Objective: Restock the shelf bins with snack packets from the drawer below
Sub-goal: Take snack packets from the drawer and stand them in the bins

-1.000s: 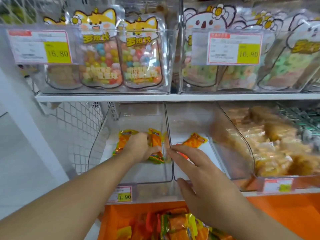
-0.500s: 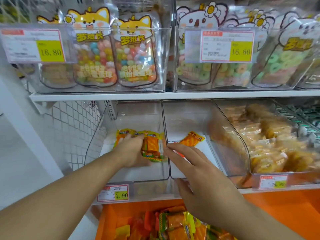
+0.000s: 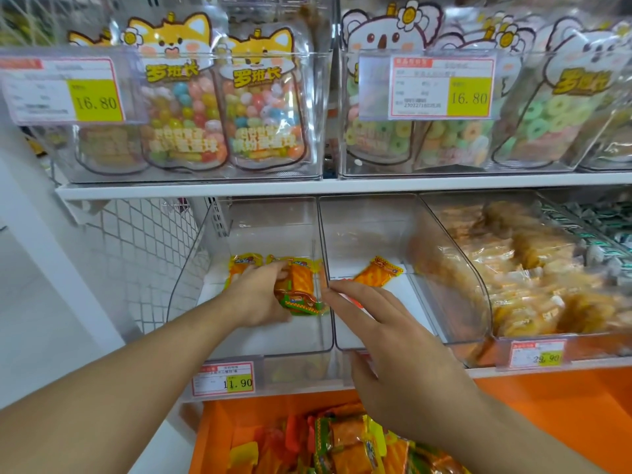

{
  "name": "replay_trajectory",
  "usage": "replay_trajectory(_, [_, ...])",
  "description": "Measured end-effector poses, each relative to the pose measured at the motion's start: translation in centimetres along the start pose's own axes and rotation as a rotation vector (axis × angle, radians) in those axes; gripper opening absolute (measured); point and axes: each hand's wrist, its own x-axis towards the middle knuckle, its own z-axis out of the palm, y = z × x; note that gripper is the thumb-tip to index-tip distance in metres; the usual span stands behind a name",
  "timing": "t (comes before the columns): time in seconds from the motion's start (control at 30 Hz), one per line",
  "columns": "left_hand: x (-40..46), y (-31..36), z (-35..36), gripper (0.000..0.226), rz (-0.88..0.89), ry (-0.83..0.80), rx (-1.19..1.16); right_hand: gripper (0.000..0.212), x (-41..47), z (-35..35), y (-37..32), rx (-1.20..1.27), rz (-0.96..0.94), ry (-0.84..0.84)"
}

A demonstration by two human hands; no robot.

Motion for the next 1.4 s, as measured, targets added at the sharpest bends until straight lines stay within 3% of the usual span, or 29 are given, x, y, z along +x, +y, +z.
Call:
replay_trajectory(0.07, [0.2, -0.1, -0.1, 0.125, 0.006, 0.013, -0.002, 0.079, 0.0, -0.1, -0.1, 0.006, 0.005, -0.005])
replay_trajectory(0.2, [-0.5, 0.8, -0.2, 0.098, 0.059, 0.084, 0.191, 0.079, 0.0, -0.2, -0.1, 0.015, 0.004, -0.006])
replay_trajectory(0.33, [-0.6, 1.3, -0.3, 0.087, 0.075, 0.106, 0.270, 0.080, 0.1, -0.2, -0.2, 0.014, 0.012, -0.016])
replay_trajectory(0.5, [-0.4, 1.5, 0.1, 0.085, 0.063, 0.145, 0.287, 0.080, 0.1, -0.4, -0.4, 0.013, 0.017, -0.023])
replay_trajectory(0.9, [-1.0, 0.3, -0.4, 0.089, -0.060, 0.010, 0.242, 0.080, 0.0, -0.3, -0.3, 0.005, 0.009, -0.027])
replay_trajectory(1.4, [-1.1, 0.6, 0.1, 0.074, 0.067, 0.034, 0.265, 0.083, -0.1, -0.1, -0.3, -0.005, -0.011, 0.000])
